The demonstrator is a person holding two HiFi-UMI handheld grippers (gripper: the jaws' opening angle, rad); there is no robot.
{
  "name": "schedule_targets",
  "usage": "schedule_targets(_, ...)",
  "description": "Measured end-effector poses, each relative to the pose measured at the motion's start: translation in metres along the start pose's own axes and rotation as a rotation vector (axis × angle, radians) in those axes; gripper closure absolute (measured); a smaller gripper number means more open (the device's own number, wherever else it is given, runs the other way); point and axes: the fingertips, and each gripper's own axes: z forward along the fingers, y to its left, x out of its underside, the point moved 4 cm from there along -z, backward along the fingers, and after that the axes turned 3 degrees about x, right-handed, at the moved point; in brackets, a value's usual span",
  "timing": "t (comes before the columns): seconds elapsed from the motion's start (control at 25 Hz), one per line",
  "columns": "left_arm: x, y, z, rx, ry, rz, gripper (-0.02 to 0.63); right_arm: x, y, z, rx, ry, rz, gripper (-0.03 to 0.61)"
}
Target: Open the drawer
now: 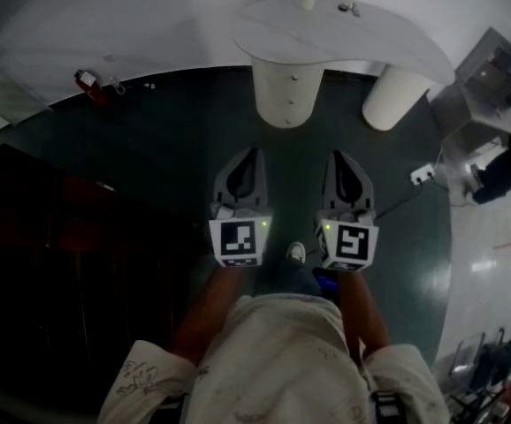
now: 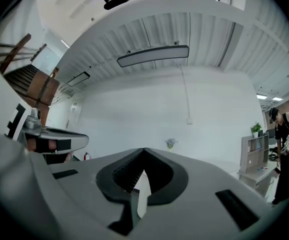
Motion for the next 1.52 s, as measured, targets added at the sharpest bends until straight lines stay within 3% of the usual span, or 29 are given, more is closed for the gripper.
schedule_targets(0.44, 0.013, -0.022, 0.129, -0.035, 0.006, 0.03, 0.612, 0.032, -0.096, 0.102, -0.009, 0.025, 0.036, 0.574)
schedule_targets(0.68, 0.016, -0.02, 0.177, -0.065, 0.01, 0.034, 0.612, 0.045, -0.125, 0.142, -0.027, 0.039, 0.039, 0.574)
schedule_targets(1.12, 0.035, 0.016, 0.227, -0.044, 0.023, 0.035, 0.612, 0.06, -0.11, 0.204, -0.027, 0.059, 0.024, 0.574)
schedule_targets(1.52, 0.029, 0.106, 0.302, 0.021, -0.019, 0.02, 0.612, 0.051, -0.078, 0.298, 0.043, 0.068, -0.014, 0.574)
